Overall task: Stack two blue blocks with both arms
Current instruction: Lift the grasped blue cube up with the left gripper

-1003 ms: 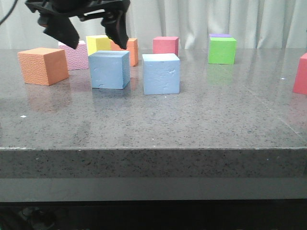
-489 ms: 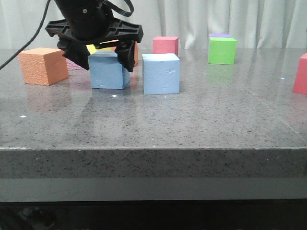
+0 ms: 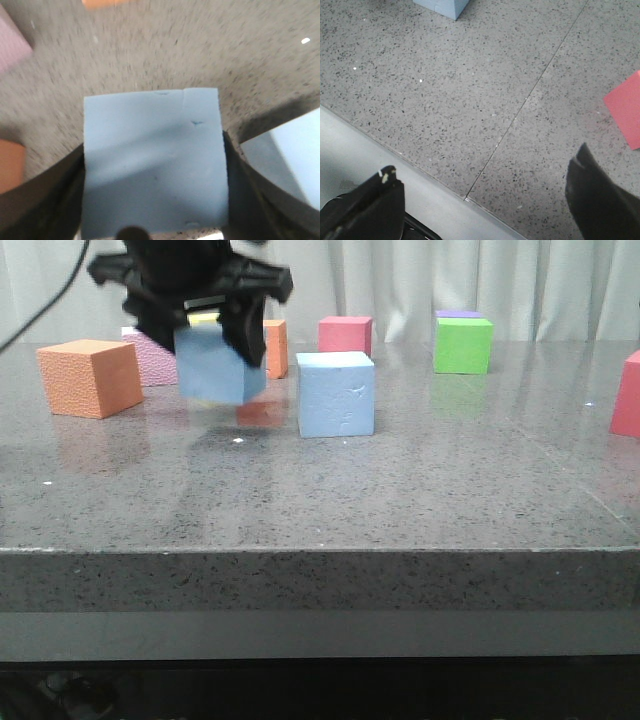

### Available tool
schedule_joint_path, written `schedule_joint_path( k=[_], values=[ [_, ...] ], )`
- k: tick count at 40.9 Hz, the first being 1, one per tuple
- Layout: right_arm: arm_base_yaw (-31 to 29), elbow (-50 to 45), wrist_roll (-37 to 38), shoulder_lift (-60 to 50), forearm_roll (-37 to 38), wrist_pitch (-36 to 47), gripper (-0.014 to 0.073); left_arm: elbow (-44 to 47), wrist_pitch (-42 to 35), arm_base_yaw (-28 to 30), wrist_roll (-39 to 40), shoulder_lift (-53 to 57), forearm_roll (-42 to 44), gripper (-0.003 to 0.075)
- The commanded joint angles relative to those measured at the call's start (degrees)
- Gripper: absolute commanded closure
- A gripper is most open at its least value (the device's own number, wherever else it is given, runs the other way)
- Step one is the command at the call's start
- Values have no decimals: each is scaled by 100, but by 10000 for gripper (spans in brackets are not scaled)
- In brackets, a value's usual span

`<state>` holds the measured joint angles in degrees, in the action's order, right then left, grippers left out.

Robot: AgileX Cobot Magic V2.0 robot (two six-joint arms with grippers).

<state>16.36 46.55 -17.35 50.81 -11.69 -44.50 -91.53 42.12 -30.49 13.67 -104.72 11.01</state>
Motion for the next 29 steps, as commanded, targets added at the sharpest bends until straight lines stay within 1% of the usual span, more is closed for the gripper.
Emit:
schedule_joint_path(
  k=[1, 4, 9, 10, 13, 16, 18, 22, 24, 29],
  values=[
    [-30, 155, -62, -71, -74, 275, -59, -496, 13, -65, -685, 510, -23, 370],
    [-30, 155, -62, -71, -74, 273, -59, -735, 230, -65, -1279, 549, -288, 370],
    [-30, 155, -62, -71, -74, 275, -59, -1089, 475, -19, -2571, 549, -1254, 370],
    [-30, 155, -62, -71, -74, 275, -59, -1131, 474, -5, -2707, 549, -1455, 370],
    [-30, 155, -62, -71, -74, 273, -59, -1246, 594, 31, -3435, 549, -2076, 370],
    [-30, 155, -62, -71, -74, 274, -59, -1265, 663, 76, -4190, 549, -2612, 370],
    [-30, 155, -62, -71, -74, 280, -59, -1265, 740, 119, -4728, 549, -2815, 370],
    [-30, 155, -62, -71, -74, 273, -59, -1265, 782, 158, -5481, 538, -3260, 370],
    [-30, 155, -62, -71, -74, 278, -59, -1265, 875, 180, -6092, 539, -3572, 370],
    [-30, 155, -62, -71, -74, 278, -59, -1265, 1148, 287, -7080, 461, -4398, 370]
  ],
)
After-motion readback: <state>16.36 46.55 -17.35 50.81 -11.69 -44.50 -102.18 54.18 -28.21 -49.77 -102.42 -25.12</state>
